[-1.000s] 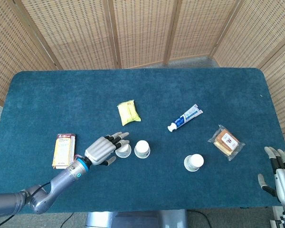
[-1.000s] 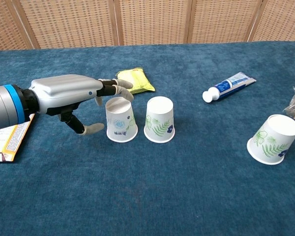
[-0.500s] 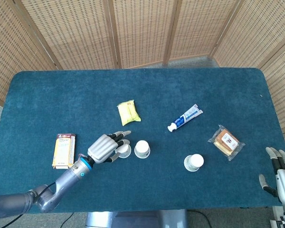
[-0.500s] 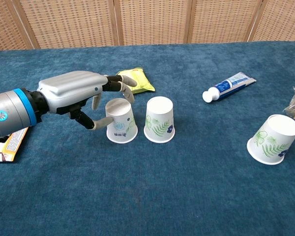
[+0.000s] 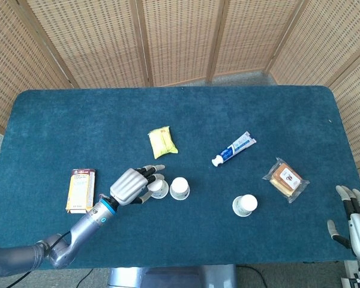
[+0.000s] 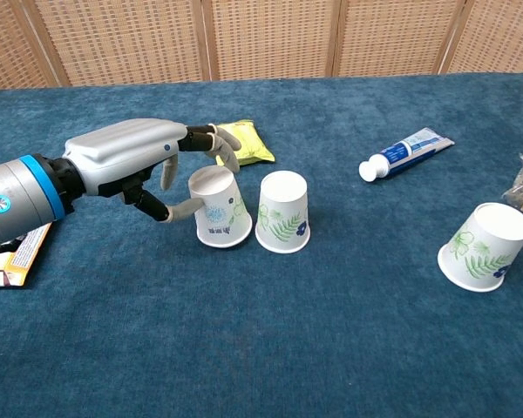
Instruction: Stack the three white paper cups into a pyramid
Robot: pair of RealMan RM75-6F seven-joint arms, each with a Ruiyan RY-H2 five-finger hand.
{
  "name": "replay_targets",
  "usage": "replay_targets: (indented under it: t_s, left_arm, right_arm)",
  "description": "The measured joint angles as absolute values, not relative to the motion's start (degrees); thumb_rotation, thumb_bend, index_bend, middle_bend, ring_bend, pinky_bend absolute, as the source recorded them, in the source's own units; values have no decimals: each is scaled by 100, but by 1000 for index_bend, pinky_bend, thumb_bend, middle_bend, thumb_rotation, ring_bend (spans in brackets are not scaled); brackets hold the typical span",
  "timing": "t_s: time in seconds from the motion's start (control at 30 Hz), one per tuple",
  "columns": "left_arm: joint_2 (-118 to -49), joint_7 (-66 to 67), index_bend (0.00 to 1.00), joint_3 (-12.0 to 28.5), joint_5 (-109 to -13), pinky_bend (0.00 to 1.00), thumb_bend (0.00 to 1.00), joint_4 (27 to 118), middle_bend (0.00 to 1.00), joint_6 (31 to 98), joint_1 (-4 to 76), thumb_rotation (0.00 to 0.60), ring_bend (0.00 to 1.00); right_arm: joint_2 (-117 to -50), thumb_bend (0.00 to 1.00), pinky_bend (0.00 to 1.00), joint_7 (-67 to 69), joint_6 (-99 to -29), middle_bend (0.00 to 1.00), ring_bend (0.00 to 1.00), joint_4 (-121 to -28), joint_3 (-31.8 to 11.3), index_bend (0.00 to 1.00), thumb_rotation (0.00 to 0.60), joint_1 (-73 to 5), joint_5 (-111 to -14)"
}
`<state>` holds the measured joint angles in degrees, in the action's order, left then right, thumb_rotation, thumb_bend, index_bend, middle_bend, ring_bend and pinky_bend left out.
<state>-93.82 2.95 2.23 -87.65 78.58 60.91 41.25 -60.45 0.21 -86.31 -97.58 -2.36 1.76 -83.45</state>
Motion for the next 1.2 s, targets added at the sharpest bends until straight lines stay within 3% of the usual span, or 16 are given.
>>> replay_targets:
  t_s: [0.77, 1.2]
  left_arm:
    - [-9496, 484, 353, 240, -8741, 541, 491, 7960, 121, 5926, 4173, 600, 208]
    - [-9401, 601, 282, 220, -8706, 440, 491, 8095, 45, 5876, 4154, 600, 90]
  right_arm:
    - [-6022, 451, 0, 229, -8679, 0, 0, -9669, -193, 0, 600, 253, -8368]
    - [-6022, 451, 0, 240, -8696, 0, 0, -9672, -186, 0, 600, 263, -8409]
